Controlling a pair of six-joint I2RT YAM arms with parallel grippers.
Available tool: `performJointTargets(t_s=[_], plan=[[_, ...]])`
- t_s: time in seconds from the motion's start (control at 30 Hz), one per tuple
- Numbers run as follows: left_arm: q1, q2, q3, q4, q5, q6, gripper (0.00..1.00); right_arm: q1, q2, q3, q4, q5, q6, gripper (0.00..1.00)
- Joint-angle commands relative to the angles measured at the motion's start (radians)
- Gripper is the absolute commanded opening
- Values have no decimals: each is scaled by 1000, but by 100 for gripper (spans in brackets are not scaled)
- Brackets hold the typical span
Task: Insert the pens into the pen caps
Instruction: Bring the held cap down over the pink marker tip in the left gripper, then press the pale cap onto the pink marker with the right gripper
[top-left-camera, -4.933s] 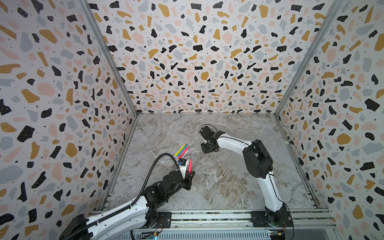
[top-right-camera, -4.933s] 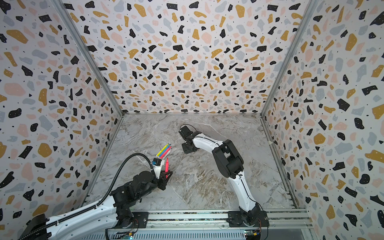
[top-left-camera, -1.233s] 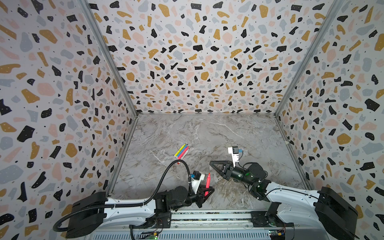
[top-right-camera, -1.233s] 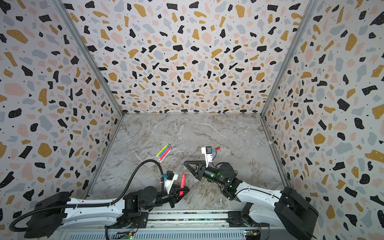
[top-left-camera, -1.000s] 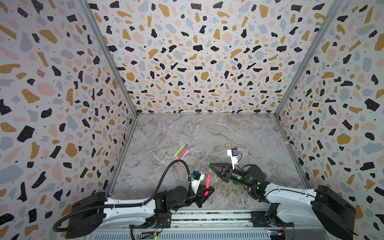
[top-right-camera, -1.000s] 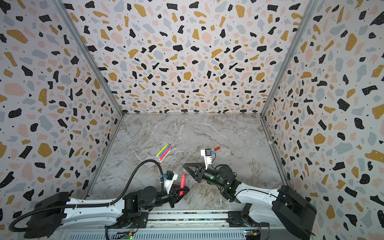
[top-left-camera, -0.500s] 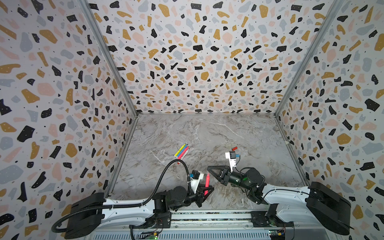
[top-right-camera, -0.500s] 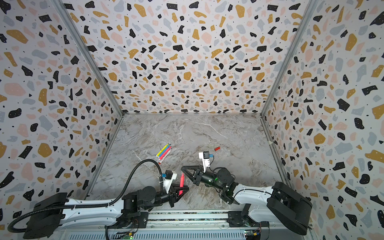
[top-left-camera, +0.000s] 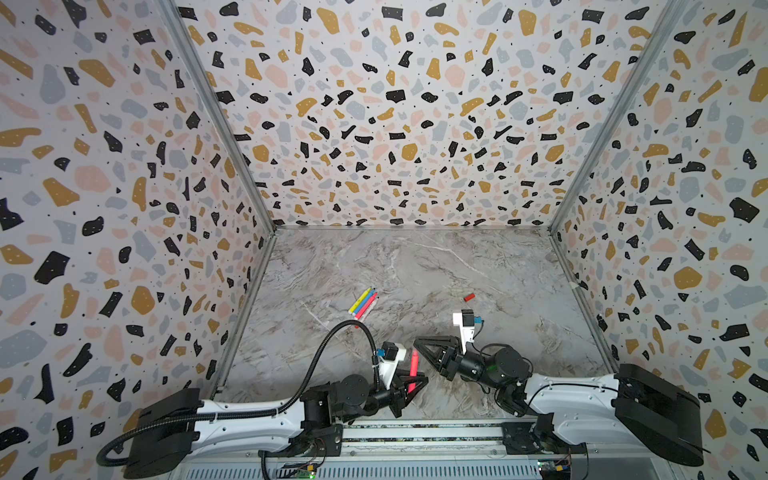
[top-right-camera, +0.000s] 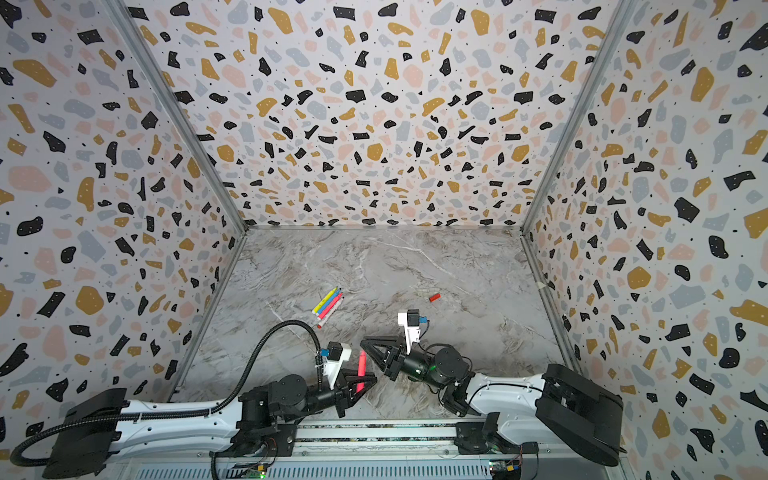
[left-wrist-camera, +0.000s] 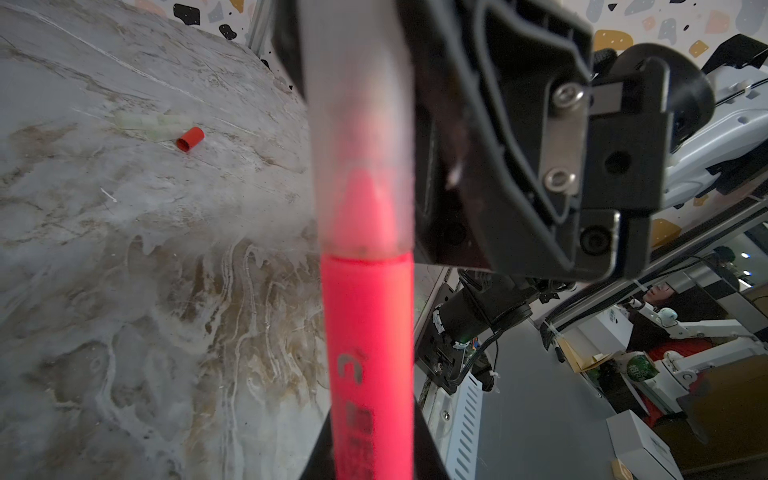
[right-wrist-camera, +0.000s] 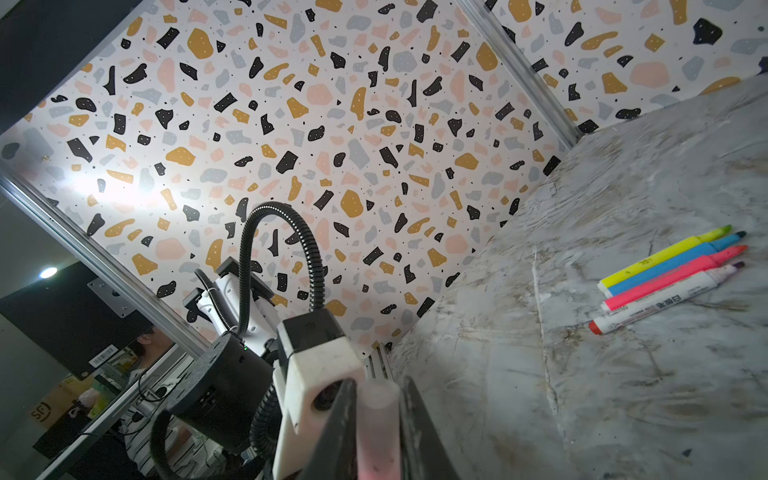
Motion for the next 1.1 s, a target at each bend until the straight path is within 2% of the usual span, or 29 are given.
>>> performJointTargets(t_s=[0.0, 0.03, 0.07, 0.1, 0.27, 0.37, 0.43, 0.53, 0.63, 0.8, 1.07], plan=[[7, -19, 48, 103, -41, 32, 0, 24, -71, 8, -179, -30, -63, 53], [7, -21, 45, 97, -41, 35, 0, 24, -99, 3, -204, -12, -68, 65], [7, -23, 44, 84, -39, 40, 0, 24, -140, -4, -234, 12, -73, 74], [7, -24, 43, 67, -37, 47, 0, 23, -185, -13, -272, 40, -79, 77], [7, -47, 28, -14, -55, 71, 0, 12, -428, 21, -587, 151, -136, 79], [7, -45, 23, -49, -75, 82, 0, -11, -512, 124, -851, 212, -176, 79], [7, -31, 26, -51, -83, 83, 0, -28, -529, 194, -965, 235, -190, 78], [7, 15, 48, -63, -108, 90, 0, -35, -507, 269, -1018, 229, -201, 77], [7, 73, 73, -77, -132, 99, 0, -35, -418, 364, -1080, 226, -211, 75], [6, 111, 81, -60, -147, 97, 0, -34, -245, 512, -1196, 243, -223, 65], [6, 104, 74, -58, -155, 94, 0, -32, -146, 535, -1127, 152, -229, 54]])
